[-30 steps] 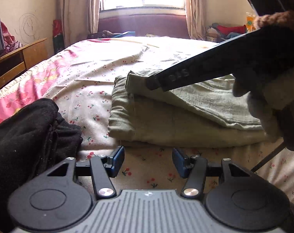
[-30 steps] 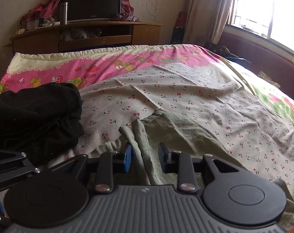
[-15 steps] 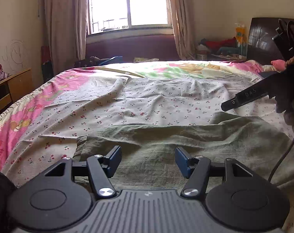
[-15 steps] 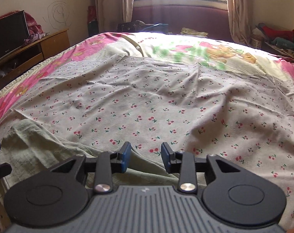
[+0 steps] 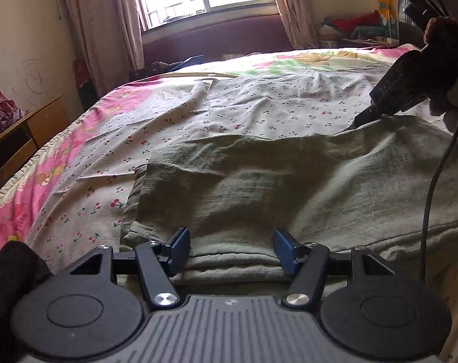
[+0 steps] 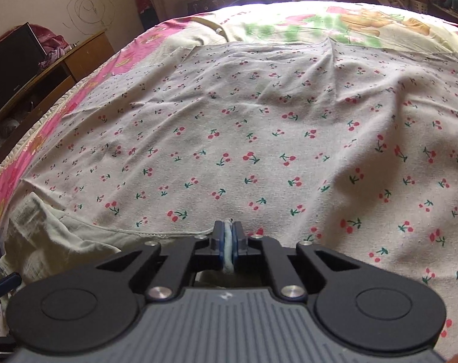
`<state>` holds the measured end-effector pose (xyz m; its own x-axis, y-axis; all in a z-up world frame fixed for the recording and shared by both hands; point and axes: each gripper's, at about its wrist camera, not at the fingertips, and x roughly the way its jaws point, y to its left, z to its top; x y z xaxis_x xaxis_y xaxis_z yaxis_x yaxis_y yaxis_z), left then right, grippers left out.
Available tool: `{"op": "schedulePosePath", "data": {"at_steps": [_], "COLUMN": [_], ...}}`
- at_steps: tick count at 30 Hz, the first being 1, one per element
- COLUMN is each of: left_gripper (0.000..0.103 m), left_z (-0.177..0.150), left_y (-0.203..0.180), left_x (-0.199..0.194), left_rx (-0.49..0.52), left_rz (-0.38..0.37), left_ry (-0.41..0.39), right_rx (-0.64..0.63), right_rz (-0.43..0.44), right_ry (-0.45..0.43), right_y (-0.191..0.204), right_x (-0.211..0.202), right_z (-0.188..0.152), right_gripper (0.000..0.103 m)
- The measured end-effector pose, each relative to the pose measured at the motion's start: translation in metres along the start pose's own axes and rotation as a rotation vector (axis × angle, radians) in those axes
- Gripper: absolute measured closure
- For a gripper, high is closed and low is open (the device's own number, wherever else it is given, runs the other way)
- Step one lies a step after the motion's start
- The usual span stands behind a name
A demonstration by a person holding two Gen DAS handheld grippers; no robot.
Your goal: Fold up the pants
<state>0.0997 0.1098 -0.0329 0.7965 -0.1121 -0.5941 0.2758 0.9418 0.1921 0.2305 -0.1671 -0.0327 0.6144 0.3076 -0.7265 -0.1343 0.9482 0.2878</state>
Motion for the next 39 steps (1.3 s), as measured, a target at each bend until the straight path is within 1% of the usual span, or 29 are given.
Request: {"op": "schedulePosePath", "data": {"at_steps": [2, 3, 4, 5, 8, 9, 10, 12, 14, 16, 17, 20, 21, 23, 25, 27, 28, 29, 30, 31, 33, 34, 36, 37, 38, 39], "left_gripper": [0.029, 0.029, 0.029, 0.029, 0.029, 0.029, 0.029, 0.029, 0.029, 0.029, 0.029, 0.029, 0.029, 0.029, 0.029, 0.029, 0.029, 0.029, 0.029, 0.029, 0.032, 0.034, 0.037, 0.043, 0.045, 0.047], "left_z": [0.003, 0.004, 0.007, 0.009, 0.019, 0.022, 0.026, 0.028, 0.027, 0.028, 0.028, 0.032, 0.034, 0.036, 0.037, 0.037, 0.036, 0.035, 0.033, 0.032, 0.031, 0.033, 0.037, 0.039, 0.039, 0.039], "left_y": [0.005, 0.006, 0.007, 0.007, -0.003, -0.009, -0.016, -0.026, -0.035, -0.039, -0.040, -0.044, -0.046, -0.052, -0.060, -0.071, -0.081, -0.092, -0.102, -0.113, -0.131, -0.136, -0.144, -0.152, -0.160, -0.172], "left_x": [-0.012, -0.015, -0.019, -0.020, -0.017, -0.015, -0.012, -0.008, -0.002, 0.003, 0.005, 0.009, 0.010, 0.011, 0.011, 0.009, 0.007, 0.006, 0.006, 0.007, 0.009, 0.008, 0.007, 0.006, 0.003, -0.001], "left_rx": [-0.001, 0.001, 0.007, 0.012, 0.019, 0.020, 0.019, 0.022, 0.040, 0.055, 0.056, 0.069, 0.075, 0.091, 0.111, 0.129, 0.157, 0.196, 0.240, 0.285, 0.357, 0.367, 0.355, 0.352, 0.366, 0.400], "left_rz": [0.008, 0.007, 0.001, -0.007, -0.047, -0.063, -0.087, -0.121, -0.131, -0.132, -0.135, -0.157, -0.166, -0.171, -0.195, -0.224, -0.245, -0.254, -0.253, -0.246, -0.229, -0.242, -0.289, -0.327, -0.350, -0.363], "left_ry": [-0.018, -0.028, -0.044, -0.059, -0.091, -0.097, -0.100, -0.088, -0.073, -0.054, -0.045, -0.040, -0.040, -0.039, -0.035, -0.029, -0.024, -0.024, -0.022, -0.008, 0.009, 0.015, 0.048, 0.070, 0.078, 0.075], "right_rx": [0.025, 0.045, 0.082, 0.113, 0.244, 0.279, 0.332, 0.420, 0.448, 0.464, 0.489, 0.517, 0.522, 0.565, 0.600, 0.577, 0.547, 0.509, 0.460, 0.437, 0.370, 0.312, 0.293, 0.298, 0.305, 0.310], "right_rz": [-0.008, -0.005, -0.002, -0.001, -0.021, -0.016, 0.017, 0.090, 0.138, 0.207, 0.258, 0.363, 0.390, 0.404, 0.439, 0.425, 0.398, 0.365, 0.310, 0.272, 0.208, 0.165, 0.153, 0.157, 0.156, 0.150], "right_ry": [-0.066, -0.087, -0.105, -0.112, -0.114, -0.110, -0.097, -0.072, -0.050, -0.033, -0.027, -0.027, -0.025, -0.037, -0.056, -0.077, -0.097, -0.105, -0.096, -0.079, -0.072, -0.076, -0.085, -0.090, -0.098, -0.102], "right_y": [-0.008, -0.014, -0.022, -0.030, -0.059, -0.066, -0.075, -0.087, -0.093, -0.095, -0.097, -0.099, -0.100, -0.104, -0.109, -0.107, -0.104, -0.100, -0.093, -0.088, -0.078, -0.070, -0.069, -0.071, -0.075, -0.078], "right_x": [-0.035, -0.052, -0.070, -0.084, -0.122, -0.127, -0.132, -0.131, -0.121, -0.107, -0.099, -0.078, -0.070, -0.055, -0.046, -0.042, -0.042, -0.042, -0.042, -0.042, -0.045, -0.051, -0.062, -0.067, -0.074, -0.079], "right_z": [-0.012, -0.021, -0.032, -0.042, -0.079, -0.087, -0.098, -0.113, -0.119, -0.120, -0.119, -0.112, -0.109, -0.104, -0.096, -0.082, -0.075, -0.070, -0.063, -0.059, -0.056, -0.056, -0.060, -0.061, -0.065, -0.067], "right_gripper": [0.091, 0.089, 0.082, 0.077, 0.072, 0.072, 0.072, 0.069, 0.069, 0.069, 0.069, 0.069, 0.070, 0.074, 0.074, 0.073, 0.073, 0.083, 0.094, 0.096, 0.098, 0.099, 0.100, 0.100, 0.100, 0.100]}}
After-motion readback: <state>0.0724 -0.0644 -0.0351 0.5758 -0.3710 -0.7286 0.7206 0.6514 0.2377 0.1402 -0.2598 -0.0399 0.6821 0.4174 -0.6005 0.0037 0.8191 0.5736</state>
